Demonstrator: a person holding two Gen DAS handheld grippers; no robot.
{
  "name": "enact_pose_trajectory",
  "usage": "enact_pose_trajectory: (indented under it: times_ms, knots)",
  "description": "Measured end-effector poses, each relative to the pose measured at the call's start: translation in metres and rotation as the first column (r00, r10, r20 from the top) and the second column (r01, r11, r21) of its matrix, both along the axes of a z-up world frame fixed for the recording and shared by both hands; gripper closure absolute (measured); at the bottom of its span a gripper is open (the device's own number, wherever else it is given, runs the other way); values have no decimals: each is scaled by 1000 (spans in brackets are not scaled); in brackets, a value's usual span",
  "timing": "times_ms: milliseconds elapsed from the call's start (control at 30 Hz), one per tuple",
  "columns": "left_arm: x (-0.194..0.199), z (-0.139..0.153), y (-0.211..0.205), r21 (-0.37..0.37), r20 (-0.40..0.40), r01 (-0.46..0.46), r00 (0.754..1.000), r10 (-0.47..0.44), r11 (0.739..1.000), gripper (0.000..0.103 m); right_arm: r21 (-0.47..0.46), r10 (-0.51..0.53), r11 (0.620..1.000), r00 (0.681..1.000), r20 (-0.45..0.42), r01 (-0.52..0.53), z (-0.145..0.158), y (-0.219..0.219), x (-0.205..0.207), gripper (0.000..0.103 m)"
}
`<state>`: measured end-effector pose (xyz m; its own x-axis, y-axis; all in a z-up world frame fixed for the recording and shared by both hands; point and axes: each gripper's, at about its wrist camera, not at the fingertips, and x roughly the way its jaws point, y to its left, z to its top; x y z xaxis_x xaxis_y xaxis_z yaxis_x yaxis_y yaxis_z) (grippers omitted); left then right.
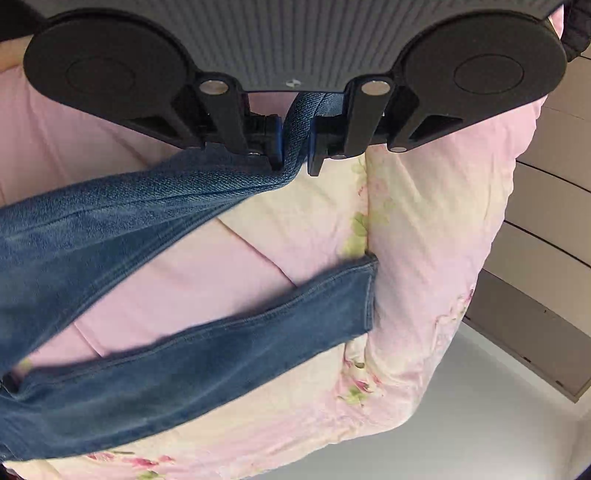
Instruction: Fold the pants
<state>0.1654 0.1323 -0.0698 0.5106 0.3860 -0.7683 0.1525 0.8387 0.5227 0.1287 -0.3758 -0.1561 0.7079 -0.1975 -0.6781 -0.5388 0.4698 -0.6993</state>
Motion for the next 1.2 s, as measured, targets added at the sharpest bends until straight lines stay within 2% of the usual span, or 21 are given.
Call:
enact_pose_trajectory:
  times_ms: [133, 300, 533, 733, 867, 1000, 1200]
  knots:
    - [11, 19, -5, 13, 44, -25, 999, 25, 1000, 89, 80, -47, 996, 996, 76, 41, 38, 1, 23, 87]
    - [49, 38, 3, 47, 97, -56, 994, 51, 997, 89, 136, -135, 984, 983, 126, 117, 72, 10, 78, 89]
    - [134, 35, 8, 97, 113, -100, 990, 89, 990, 89, 183, -254, 957, 956, 147, 226, 86, 27, 174, 92]
    - [219, 4, 1, 160, 90, -113, 991, 100, 981, 88, 147, -306, 945, 947, 92, 291, 59, 43, 267, 92]
    - [267, -31, -5, 191, 43, -109, 994, 102, 975, 89, 113, -332, 939, 942, 46, 325, 29, 50, 316, 92]
    - [297, -77, -11, 241, -31, -71, 996, 80, 968, 88, 65, -338, 938, 941, -35, 339, -10, 55, 349, 91]
    - [313, -121, -3, 195, -88, -65, 993, 84, 979, 88, 24, -320, 946, 943, -87, 323, -44, 60, 375, 91]
